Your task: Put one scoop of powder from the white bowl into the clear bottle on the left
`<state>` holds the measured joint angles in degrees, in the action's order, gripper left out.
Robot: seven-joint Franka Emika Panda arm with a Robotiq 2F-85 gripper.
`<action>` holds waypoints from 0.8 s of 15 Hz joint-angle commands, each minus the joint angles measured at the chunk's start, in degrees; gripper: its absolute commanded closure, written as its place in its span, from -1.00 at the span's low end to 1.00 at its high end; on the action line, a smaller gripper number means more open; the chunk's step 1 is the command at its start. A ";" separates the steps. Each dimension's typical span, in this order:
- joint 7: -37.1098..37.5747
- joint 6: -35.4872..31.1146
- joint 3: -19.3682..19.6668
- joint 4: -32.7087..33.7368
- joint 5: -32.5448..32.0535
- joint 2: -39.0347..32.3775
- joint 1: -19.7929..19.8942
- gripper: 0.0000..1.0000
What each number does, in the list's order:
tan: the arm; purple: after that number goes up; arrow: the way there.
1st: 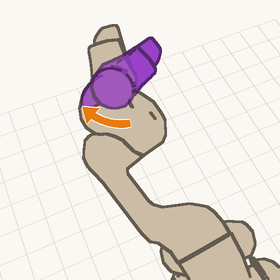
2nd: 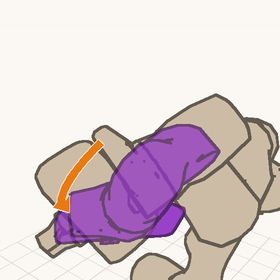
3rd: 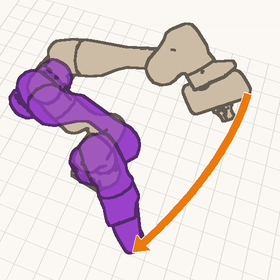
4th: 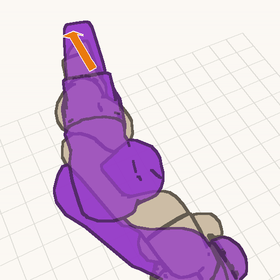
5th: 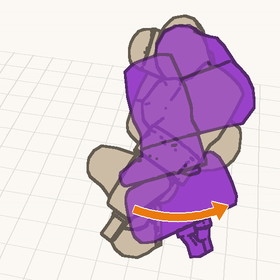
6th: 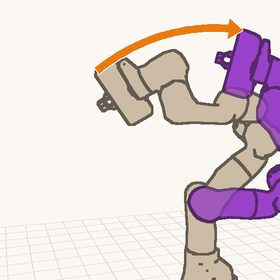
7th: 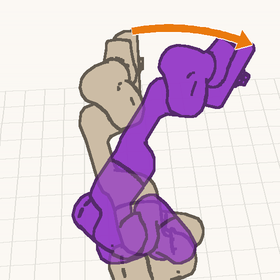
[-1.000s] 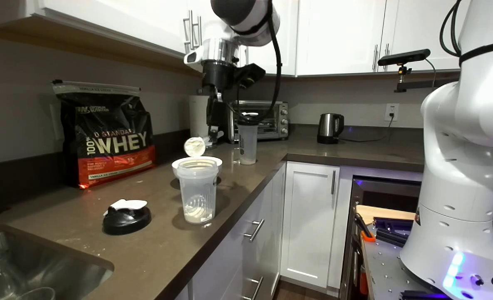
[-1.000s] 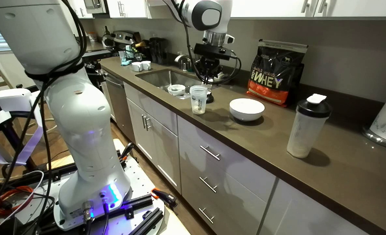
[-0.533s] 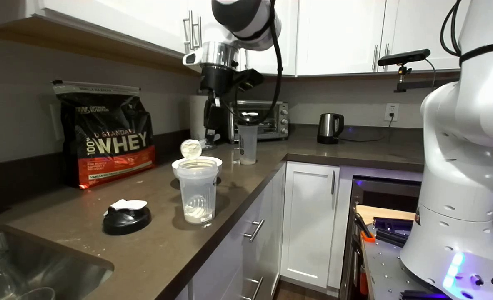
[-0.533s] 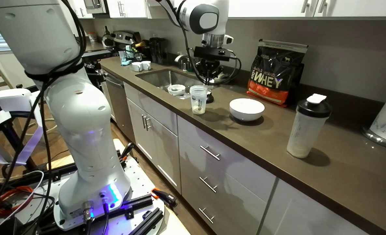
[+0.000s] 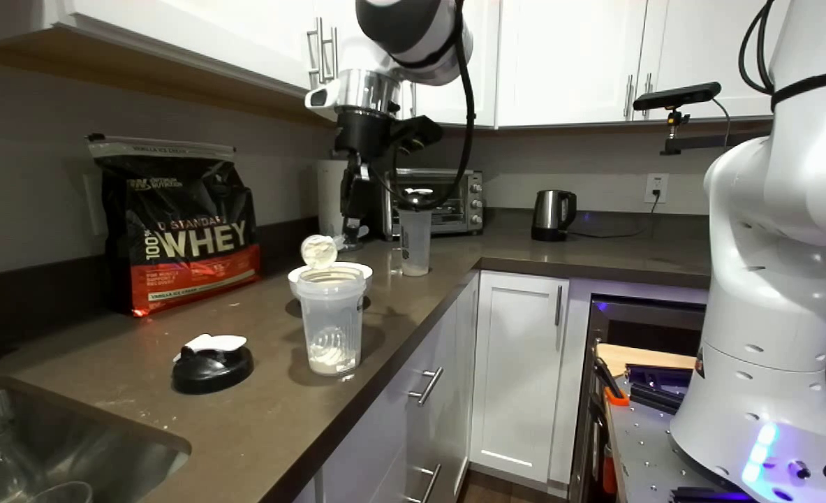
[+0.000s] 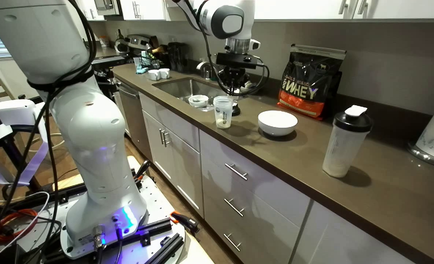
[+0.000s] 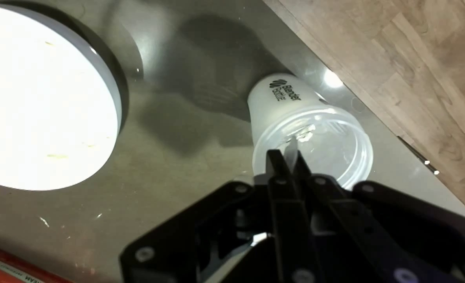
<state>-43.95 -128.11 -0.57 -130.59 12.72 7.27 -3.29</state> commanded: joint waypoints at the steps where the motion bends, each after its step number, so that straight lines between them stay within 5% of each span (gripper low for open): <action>1: 0.43 -1.75 -0.08 -2.62 -1.23 2.23 -0.47 0.98; 12: 1.21 -5.31 -0.46 -5.71 -4.22 3.94 -1.15 0.98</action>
<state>-43.89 -130.78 -0.83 -133.75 10.90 9.58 -3.98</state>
